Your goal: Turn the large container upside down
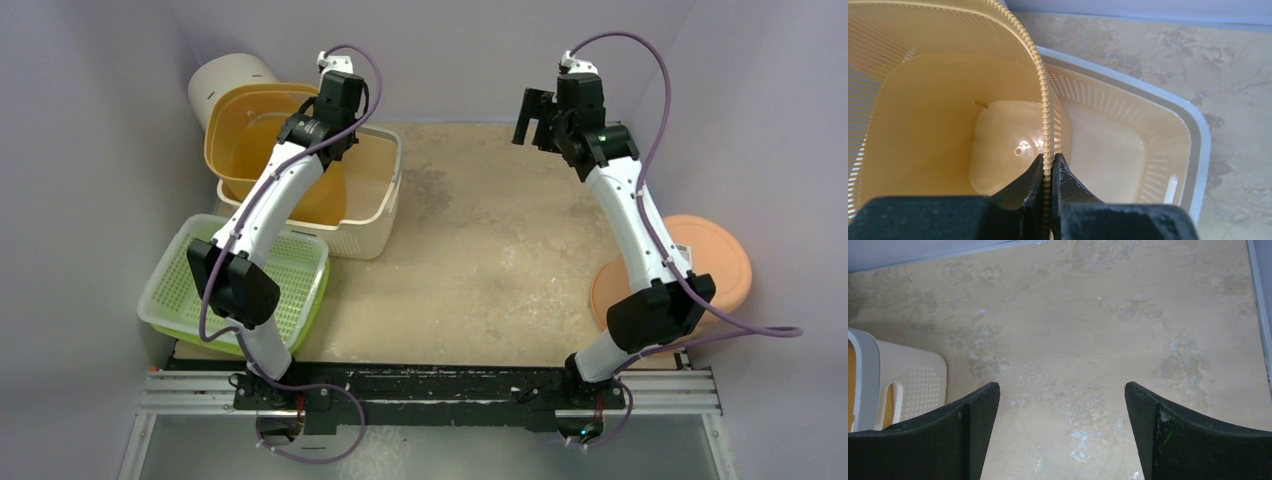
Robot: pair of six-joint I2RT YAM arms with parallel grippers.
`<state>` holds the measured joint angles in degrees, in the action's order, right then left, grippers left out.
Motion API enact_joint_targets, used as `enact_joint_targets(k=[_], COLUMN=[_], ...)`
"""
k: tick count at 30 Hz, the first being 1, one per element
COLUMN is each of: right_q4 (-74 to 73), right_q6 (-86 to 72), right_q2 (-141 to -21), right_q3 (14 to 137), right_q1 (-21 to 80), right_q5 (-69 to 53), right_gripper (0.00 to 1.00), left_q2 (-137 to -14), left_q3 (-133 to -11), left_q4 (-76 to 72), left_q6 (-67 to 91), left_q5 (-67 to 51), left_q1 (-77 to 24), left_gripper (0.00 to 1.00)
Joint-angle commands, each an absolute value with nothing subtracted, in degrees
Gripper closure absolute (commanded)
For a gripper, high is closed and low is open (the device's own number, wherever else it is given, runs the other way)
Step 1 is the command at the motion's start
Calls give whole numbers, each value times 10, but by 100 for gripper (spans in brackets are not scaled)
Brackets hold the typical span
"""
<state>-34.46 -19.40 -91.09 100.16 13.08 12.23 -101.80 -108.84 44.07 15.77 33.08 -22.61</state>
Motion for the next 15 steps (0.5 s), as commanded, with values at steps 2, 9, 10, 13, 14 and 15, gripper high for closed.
enact_joint_targets(k=[2,9,10,13,14,15], right_q4=[-364,-376,-376,-373,-373,-373], right_q6=[-184,-178,-181,-187,-188,-189], right_q2=[-886,-886,-887,-892,-895,-898], right_q3=[1045,1084,1095,1125,1134,1147], right_q1=[130,119,112,90,85,78], right_q5=[162,214,209,182,176,173], right_gripper=[4,4,4,5,5,5], left_q2=[-1013,-983,-978,-941,-923,-896], left_q3=[-1073,-1144,-1170,-1213,-1210,-1202], left_q4=[433,422,423,377,347,318], left_q6=[172,189,198,230,244,256], left_q5=[381,416,426,419,407,396], left_q1=[-222,-224,-226,-234,-236,-240], left_gripper=[100,100,100,100,100,100])
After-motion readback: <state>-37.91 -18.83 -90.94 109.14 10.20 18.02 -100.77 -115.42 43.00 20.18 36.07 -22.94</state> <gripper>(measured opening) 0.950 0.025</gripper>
